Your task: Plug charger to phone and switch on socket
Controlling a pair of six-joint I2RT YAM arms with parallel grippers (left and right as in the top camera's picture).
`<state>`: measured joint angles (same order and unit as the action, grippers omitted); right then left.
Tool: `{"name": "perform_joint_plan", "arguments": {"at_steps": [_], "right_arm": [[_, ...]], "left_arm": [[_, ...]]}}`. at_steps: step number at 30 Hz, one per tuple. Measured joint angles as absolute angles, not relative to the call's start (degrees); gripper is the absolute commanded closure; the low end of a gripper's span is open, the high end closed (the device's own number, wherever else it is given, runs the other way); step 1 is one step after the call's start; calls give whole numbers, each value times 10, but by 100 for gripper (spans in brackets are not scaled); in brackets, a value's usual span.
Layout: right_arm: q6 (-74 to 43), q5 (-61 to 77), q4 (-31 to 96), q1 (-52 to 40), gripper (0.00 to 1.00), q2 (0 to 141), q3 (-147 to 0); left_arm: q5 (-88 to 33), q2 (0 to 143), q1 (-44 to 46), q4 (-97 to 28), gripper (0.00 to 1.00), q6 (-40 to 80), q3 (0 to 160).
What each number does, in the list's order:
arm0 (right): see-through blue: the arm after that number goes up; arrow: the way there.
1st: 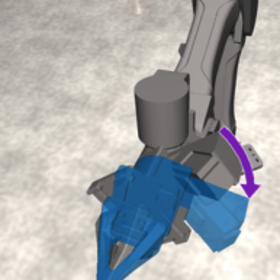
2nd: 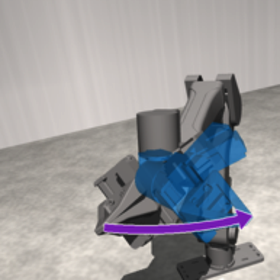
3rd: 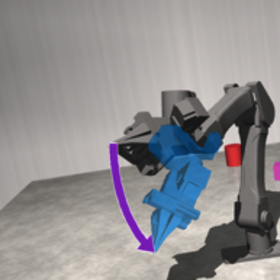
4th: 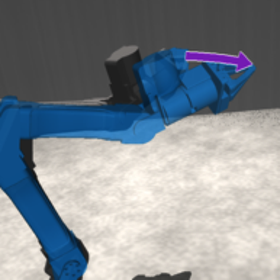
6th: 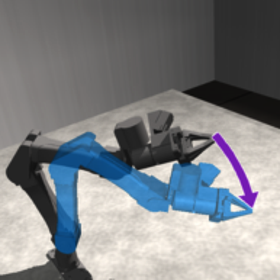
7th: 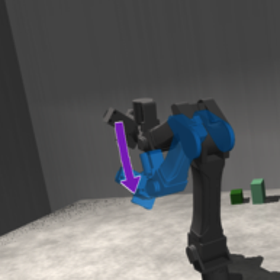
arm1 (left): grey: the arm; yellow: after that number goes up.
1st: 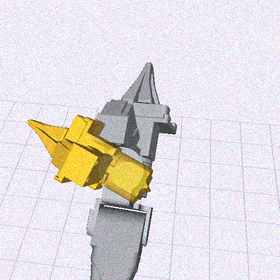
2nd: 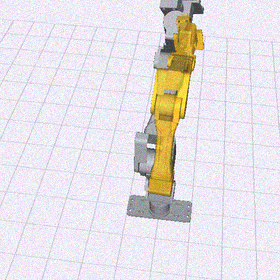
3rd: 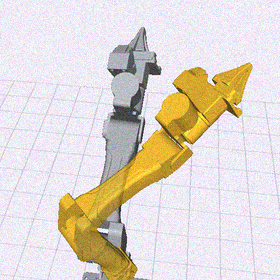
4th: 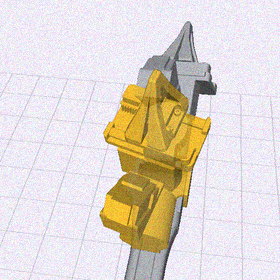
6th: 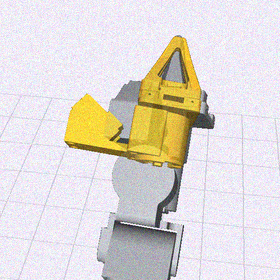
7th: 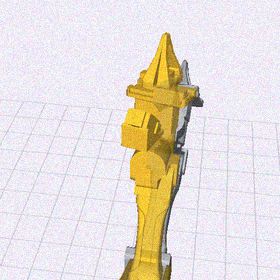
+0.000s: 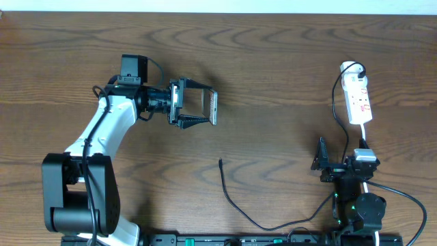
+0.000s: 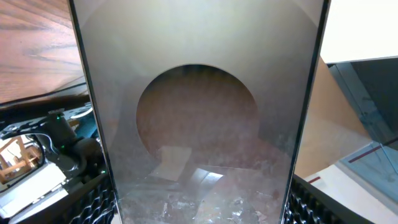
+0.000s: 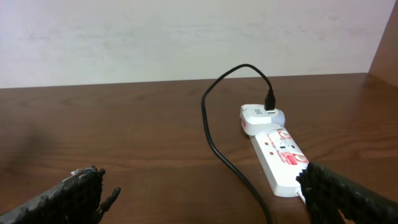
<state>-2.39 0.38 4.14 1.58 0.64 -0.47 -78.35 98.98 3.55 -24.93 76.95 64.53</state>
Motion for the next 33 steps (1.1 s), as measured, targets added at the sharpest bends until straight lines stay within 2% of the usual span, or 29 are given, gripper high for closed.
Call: {"name": "perform_joint_plan", "arguments": {"at_steps": [33], "right_arm": [[-24,4,41,16,1,6,-5]], "left_arm": [[-797,990,19,-248,92,797,645]]}}
